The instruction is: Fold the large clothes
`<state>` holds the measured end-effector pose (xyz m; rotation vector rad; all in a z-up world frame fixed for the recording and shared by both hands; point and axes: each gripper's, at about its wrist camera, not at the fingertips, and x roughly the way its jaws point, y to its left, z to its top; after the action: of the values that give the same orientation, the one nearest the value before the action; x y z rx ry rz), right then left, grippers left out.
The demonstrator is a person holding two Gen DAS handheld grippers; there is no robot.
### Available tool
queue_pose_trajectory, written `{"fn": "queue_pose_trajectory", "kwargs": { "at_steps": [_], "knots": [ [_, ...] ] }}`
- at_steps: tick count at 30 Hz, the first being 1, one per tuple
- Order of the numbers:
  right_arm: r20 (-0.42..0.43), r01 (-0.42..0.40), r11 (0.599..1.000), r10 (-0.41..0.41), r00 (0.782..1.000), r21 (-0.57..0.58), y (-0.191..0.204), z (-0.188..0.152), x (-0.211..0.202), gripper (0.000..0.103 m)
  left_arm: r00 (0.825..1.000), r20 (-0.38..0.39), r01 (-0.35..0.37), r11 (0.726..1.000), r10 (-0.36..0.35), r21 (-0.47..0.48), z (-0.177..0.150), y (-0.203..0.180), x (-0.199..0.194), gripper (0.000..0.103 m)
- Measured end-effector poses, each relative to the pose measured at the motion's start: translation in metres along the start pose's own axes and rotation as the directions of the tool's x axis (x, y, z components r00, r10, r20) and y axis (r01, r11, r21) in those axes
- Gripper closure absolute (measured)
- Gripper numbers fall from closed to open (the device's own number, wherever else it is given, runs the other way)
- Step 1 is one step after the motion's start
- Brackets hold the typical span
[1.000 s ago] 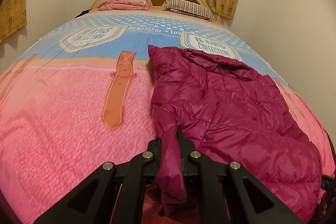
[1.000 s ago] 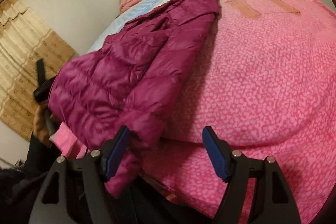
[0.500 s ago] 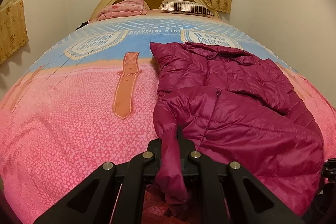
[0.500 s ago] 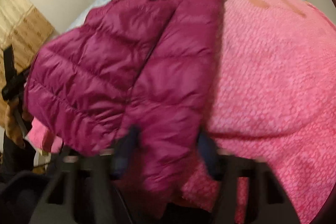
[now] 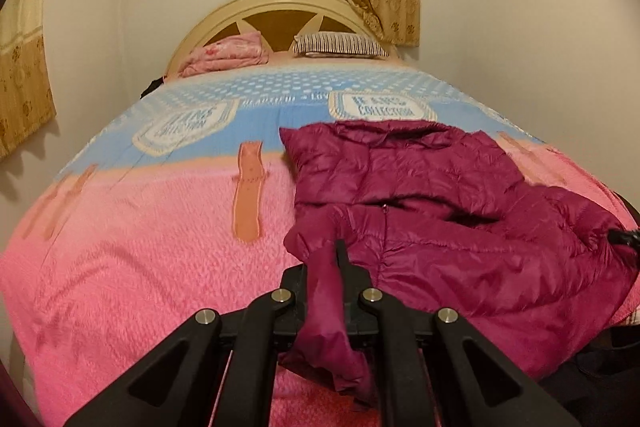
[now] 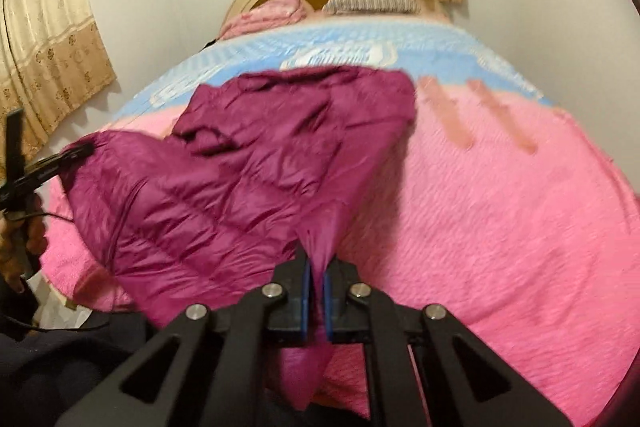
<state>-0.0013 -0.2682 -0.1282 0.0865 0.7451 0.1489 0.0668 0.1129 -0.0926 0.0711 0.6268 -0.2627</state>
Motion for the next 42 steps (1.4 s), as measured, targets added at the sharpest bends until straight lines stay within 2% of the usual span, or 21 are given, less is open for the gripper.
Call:
{"fn": "queue_pose_trajectory", "kwargs": {
  "at_steps": [3,5,7,11,17,21,24,26,28,31,32,33,34,35,36,38,41,42],
  "knots": [
    [0.045,0.042,0.999,-0.040,0.998,-0.028,-0.001,0.033,0.026,0.097,0.999,0.033,-0.041,0.999,0.042,-0.004,0.029,0.001,0.029,0.098],
    [0.092,0.063,0.997,-0.060,0.994,-0.033,-0.004,0.062,0.041,0.097,0.999,0.047,-0.022,0.999,0.024,-0.049,0.056,0.005,0.053,0.098],
    [0.135,0.086,0.996,-0.081,0.987,-0.032,-0.004,0.092,0.051,0.097,0.997,0.058,-0.042,0.997,0.046,-0.071,0.080,0.008,0.073,0.098],
    [0.172,0.118,0.992,-0.110,0.979,-0.037,-0.009,0.146,0.075,0.097,0.995,0.048,-0.083,0.996,0.085,-0.042,0.118,0.007,0.124,0.098],
    [0.123,0.143,0.989,-0.136,0.983,-0.048,-0.019,0.198,0.145,0.097,0.989,-0.046,-0.139,0.990,0.138,-0.035,0.135,0.010,0.212,0.097],
    [0.064,0.105,0.994,-0.105,0.992,-0.005,-0.035,0.209,0.187,0.097,0.984,-0.115,-0.146,0.985,0.135,-0.094,0.133,0.015,0.252,0.095],
    [0.049,0.091,0.995,-0.093,0.994,0.039,-0.050,0.211,0.206,0.095,0.985,-0.127,-0.139,0.980,0.121,-0.142,0.137,0.019,0.265,0.093],
    [0.045,0.078,0.994,-0.082,0.996,0.081,-0.061,0.215,0.218,0.092,0.985,-0.111,-0.150,0.976,0.133,-0.160,0.142,0.018,0.266,0.089],
    [0.049,0.086,0.989,-0.093,0.994,0.118,-0.073,0.218,0.227,0.085,0.984,-0.102,-0.162,0.972,0.146,-0.172,0.148,0.017,0.267,0.075],
    [0.038,0.109,0.985,-0.115,0.993,0.130,-0.078,0.221,0.241,0.079,0.985,-0.081,-0.166,0.966,0.152,-0.198,0.157,0.016,0.266,0.066],
    [0.040,0.120,0.984,-0.127,0.991,0.130,-0.079,0.221,0.244,0.068,0.986,-0.067,-0.162,0.967,0.152,-0.199,0.159,0.015,0.265,0.064],
    [0.045,0.130,0.983,-0.137,0.990,0.130,-0.079,0.222,0.245,0.056,0.987,-0.050,-0.161,0.967,0.154,-0.199,0.162,0.015,0.263,0.055],
    [0.056,0.135,0.982,-0.143,0.988,0.136,-0.080,0.223,0.246,0.052,0.983,-0.027,-0.183,0.962,0.181,-0.203,0.164,0.015,0.258,0.041],
    [0.072,0.136,0.979,-0.148,0.986,0.150,-0.083,0.224,0.244,0.048,0.975,-0.004,-0.217,0.954,0.221,-0.207,0.168,0.015,0.253,0.032],
    [0.081,0.140,0.977,-0.155,0.985,0.161,-0.085,0.225,0.243,0.047,0.963,0.030,-0.255,0.944,0.267,-0.211,0.172,0.016,0.246,0.020],
    [0.108,0.154,0.970,-0.176,0.978,0.187,-0.090,0.230,0.236,0.045,0.943,0.084,-0.297,0.929,0.322,-0.223,0.180,0.016,0.233,0.016],
    [0.156,0.209,0.955,-0.244,0.957,0.211,-0.093,0.237,0.222,0.038,0.938,0.097,-0.302,0.923,0.332,-0.238,0.185,0.015,0.225,0.016],
    [0.174,0.219,0.951,-0.259,0.950,0.219,-0.093,0.239,0.217,0.032,0.934,0.092,-0.317,0.918,0.346,-0.238,0.184,0.013,0.225,0.016]
  ]
}}
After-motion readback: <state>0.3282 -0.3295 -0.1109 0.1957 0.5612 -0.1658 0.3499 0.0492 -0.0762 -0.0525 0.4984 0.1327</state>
